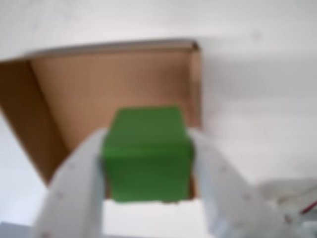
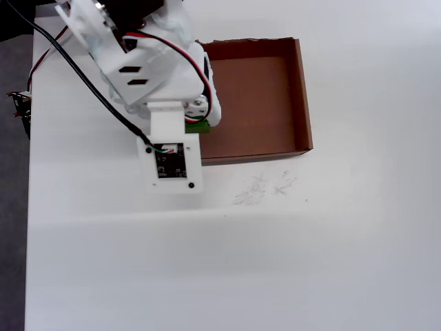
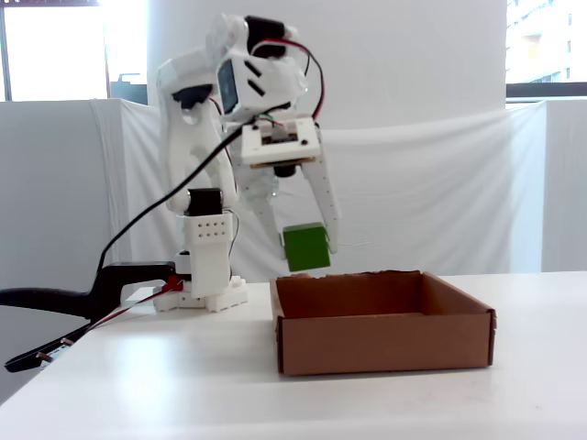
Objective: Grasp a green cube and put it in a box.
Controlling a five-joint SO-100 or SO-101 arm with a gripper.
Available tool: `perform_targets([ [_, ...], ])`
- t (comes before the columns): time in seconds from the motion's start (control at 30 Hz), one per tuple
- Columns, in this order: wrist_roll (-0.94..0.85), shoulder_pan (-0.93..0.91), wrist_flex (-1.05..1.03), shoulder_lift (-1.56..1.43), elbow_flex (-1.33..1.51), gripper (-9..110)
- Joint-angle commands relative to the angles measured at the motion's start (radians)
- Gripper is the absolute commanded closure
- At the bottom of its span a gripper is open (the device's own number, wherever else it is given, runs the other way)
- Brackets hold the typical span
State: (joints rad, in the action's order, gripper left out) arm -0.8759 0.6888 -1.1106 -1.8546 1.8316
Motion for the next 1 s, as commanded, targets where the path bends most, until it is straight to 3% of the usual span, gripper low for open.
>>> perform_targets([
  [0.0,0.063,0.086,0.054,0.018,-0.034,85],
  [0.53,0.109,0.255,0.291,0.178,0.133,85],
  [0.97,0.101,0.227,0.242,0.126,0.156,75],
])
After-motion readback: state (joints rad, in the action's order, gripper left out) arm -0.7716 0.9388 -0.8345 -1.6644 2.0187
